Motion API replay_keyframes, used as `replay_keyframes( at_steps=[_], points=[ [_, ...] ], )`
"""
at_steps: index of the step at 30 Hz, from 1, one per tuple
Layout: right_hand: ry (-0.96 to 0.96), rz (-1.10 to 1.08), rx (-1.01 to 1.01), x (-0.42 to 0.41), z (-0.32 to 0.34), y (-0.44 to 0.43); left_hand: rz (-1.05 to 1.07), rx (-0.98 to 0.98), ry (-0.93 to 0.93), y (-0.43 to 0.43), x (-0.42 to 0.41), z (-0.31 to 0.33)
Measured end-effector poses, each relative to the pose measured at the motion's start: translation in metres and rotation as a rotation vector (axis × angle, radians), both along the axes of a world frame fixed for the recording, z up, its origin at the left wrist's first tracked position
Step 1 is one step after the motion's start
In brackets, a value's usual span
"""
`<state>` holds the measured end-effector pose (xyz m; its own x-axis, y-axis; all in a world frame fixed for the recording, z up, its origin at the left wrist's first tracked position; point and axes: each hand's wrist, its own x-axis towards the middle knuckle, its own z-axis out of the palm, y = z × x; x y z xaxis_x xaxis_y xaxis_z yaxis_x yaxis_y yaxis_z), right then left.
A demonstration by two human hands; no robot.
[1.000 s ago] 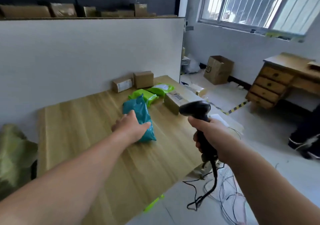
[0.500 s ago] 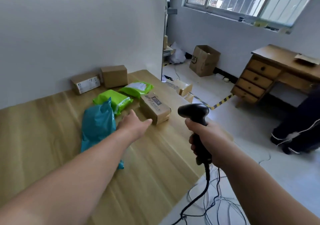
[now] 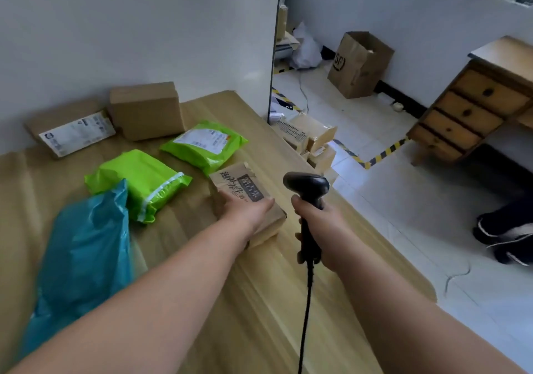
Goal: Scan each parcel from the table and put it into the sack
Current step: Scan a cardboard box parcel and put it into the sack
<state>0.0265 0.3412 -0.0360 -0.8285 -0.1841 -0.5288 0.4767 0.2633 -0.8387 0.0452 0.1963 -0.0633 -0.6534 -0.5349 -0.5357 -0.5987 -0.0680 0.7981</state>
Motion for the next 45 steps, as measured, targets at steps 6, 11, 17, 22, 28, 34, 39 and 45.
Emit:
replay_keyframes(
  at_steps=[6,11,17,22,28,34,39,45],
  points=[
    [-0.219,-0.024,-0.219,-0.014,-0.028,-0.006,0.113,0.072,-0.030,0.015,-0.008,-0.014],
    [-0.310,0.033,-0.379,-0.006,-0.017,0.007,0.337,0.100,-0.064,0.017,0.006,-0.003],
    [-0.161,0.150,-0.340,-0.014,0.023,0.035,0.376,0.357,0.122,0.034,0.036,0.041],
    [-0.043,0.266,-0.328,-0.012,0.066,0.059,0.269,0.698,0.362,0.064,0.068,0.089],
    [0.007,0.396,-0.398,0.015,0.106,0.069,0.329,0.464,0.226,0.086,0.107,0.137],
    [0.216,0.494,-0.380,0.051,0.131,0.053,0.381,0.210,0.151,0.087,0.146,0.177],
    [0.308,0.619,-0.353,0.095,0.152,0.029,0.362,0.178,0.145,0.073,0.192,0.197],
    [0.270,0.752,-0.382,0.150,0.178,-0.004,0.555,0.153,0.275,0.028,0.271,0.197]
  ],
)
